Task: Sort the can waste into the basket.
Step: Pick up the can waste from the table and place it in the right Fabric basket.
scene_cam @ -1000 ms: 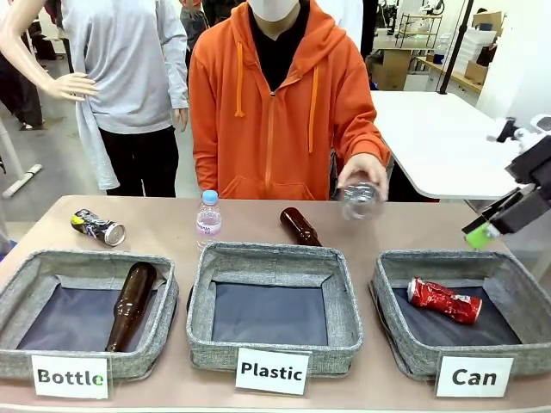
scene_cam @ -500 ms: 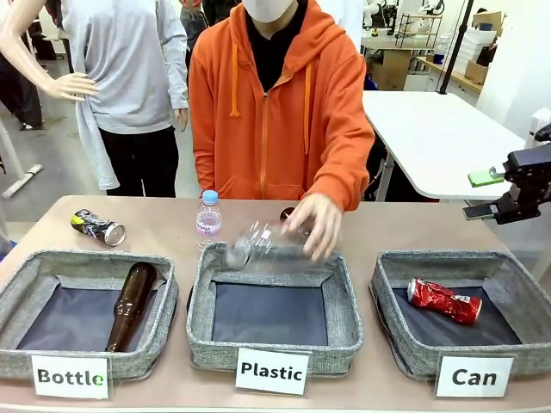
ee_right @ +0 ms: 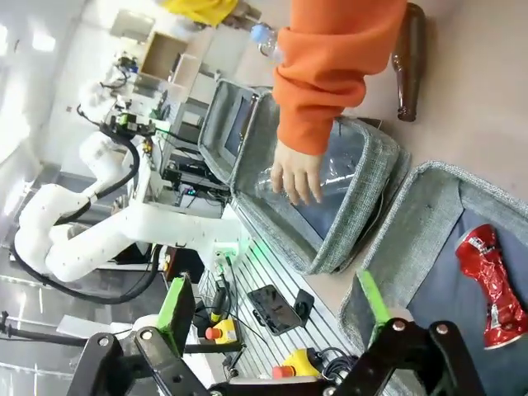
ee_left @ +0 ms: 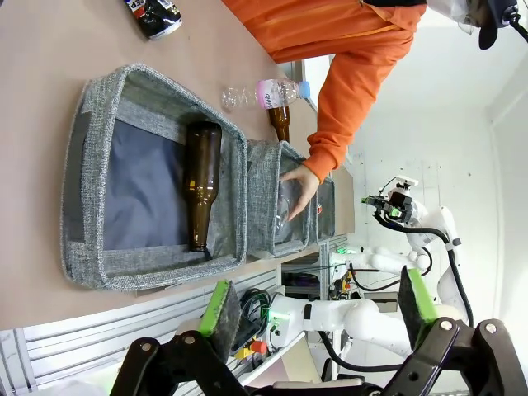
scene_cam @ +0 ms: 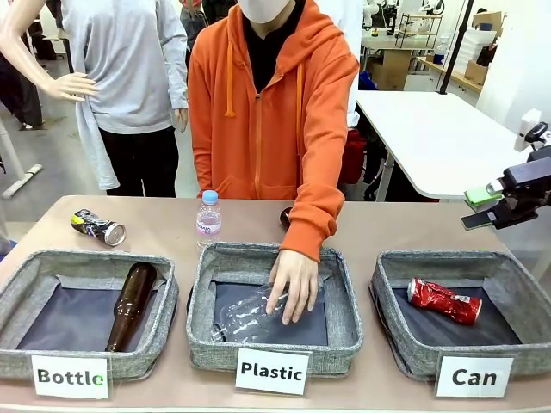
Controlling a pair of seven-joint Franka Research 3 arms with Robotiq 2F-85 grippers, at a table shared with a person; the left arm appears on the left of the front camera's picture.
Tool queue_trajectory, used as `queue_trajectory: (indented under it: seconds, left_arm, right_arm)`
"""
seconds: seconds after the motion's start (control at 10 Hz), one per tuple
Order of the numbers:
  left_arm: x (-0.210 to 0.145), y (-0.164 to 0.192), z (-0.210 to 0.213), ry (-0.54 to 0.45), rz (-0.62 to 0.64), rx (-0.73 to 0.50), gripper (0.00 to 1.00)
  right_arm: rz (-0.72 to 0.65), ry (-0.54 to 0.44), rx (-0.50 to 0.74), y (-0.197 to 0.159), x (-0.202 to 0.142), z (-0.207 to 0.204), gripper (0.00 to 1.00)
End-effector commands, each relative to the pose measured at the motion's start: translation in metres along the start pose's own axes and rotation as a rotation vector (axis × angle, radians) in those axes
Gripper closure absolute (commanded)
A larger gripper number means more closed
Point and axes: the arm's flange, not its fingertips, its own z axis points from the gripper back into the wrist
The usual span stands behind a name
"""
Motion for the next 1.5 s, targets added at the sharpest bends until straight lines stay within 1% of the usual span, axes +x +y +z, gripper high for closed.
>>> queue_trajectory:
  seconds: [0.0, 0.5, 0.6, 0.7, 0.8, 0.9, 1.0, 1.1, 1.2, 1.3, 1.4]
  left_arm:
    - [0.000, -0.003, 0.003, 0.014, 0.008, -0.002, 0.00]
    - [0.000, -0.003, 0.003, 0.014, 0.008, -0.002, 0.00]
    - [0.000, 0.000, 0.000, 0.000, 0.000, 0.000, 0.00]
    - [-0.003, -0.023, -0.008, 0.018, -0.130, 0.091, 0.00]
    - [0.007, -0.047, -0.036, 0.014, -0.257, 0.224, 0.00]
    - [0.023, -0.071, -0.071, -0.047, -0.317, 0.392, 0.00]
    - [0.049, -0.092, -0.114, 0.008, -0.437, 0.557, 0.00]
    - [0.073, -0.099, -0.149, 0.072, -0.497, 0.707, 0.00]
    - [0.094, -0.100, -0.178, 0.107, -0.539, 0.834, 0.00]
    - [0.106, -0.096, -0.203, 0.147, -0.574, 0.964, 0.00]
    - [0.115, -0.096, -0.216, 0.072, -0.540, 0.995, 0.00]
  right_arm:
    - [0.013, 0.003, 0.005, -0.002, 0.001, 0.005, 0.01]
    - [0.013, 0.003, 0.005, -0.002, 0.001, 0.005, 0.01]
    - [0.013, 0.003, 0.005, -0.002, 0.001, 0.005, 0.01]
    - [0.013, 0.003, 0.005, -0.002, 0.001, 0.005, 0.01]
    - [0.013, 0.003, 0.005, -0.002, 0.001, 0.005, 0.01]
    - [0.013, 0.003, 0.005, -0.002, 0.001, 0.005, 0.01]
    - [0.013, 0.003, 0.005, -0.002, 0.001, 0.005, 0.01]
    - [0.013, 0.003, 0.005, -0.002, 0.001, 0.005, 0.01]
    - [0.013, 0.003, 0.005, -0.002, 0.001, 0.005, 0.01]
    - [0.013, 0.003, 0.005, -0.002, 0.001, 0.005, 0.01]
    - [0.013, 0.003, 0.005, -0.002, 0.001, 0.005, 0.01]
